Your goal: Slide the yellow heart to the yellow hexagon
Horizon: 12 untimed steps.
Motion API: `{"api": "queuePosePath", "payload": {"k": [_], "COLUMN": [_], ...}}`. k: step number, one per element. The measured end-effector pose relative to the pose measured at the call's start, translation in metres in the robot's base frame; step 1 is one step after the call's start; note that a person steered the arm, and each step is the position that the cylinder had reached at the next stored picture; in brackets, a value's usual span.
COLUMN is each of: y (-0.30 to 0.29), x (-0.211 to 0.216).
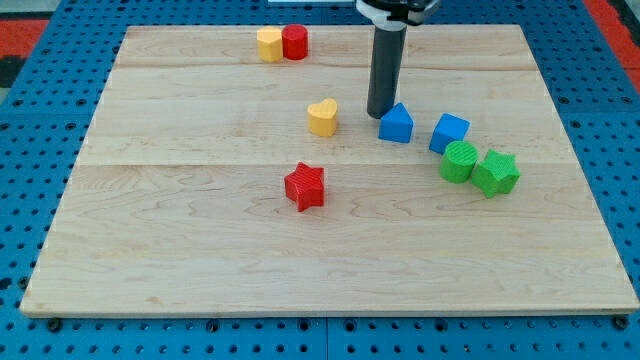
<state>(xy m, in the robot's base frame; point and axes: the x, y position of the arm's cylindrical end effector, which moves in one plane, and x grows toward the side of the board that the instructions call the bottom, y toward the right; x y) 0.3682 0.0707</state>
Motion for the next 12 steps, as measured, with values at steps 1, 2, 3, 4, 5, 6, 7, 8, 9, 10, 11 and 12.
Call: {"api": "queuePosePath", "payload": {"k": [1, 2, 3, 4, 5, 6, 7, 8, 9, 10, 11, 12], "y": [-0.020, 0.007, 0.022, 0.009, -0.064, -0.148, -0.162, -0.115, -0.096, -0.124, -0.131, -0.148], "x": [0.022, 0.029, 0.029, 0.029, 0.029, -0.002, -0.002, 0.006, -0.019, -0.060, -0.065, -0.048]}}
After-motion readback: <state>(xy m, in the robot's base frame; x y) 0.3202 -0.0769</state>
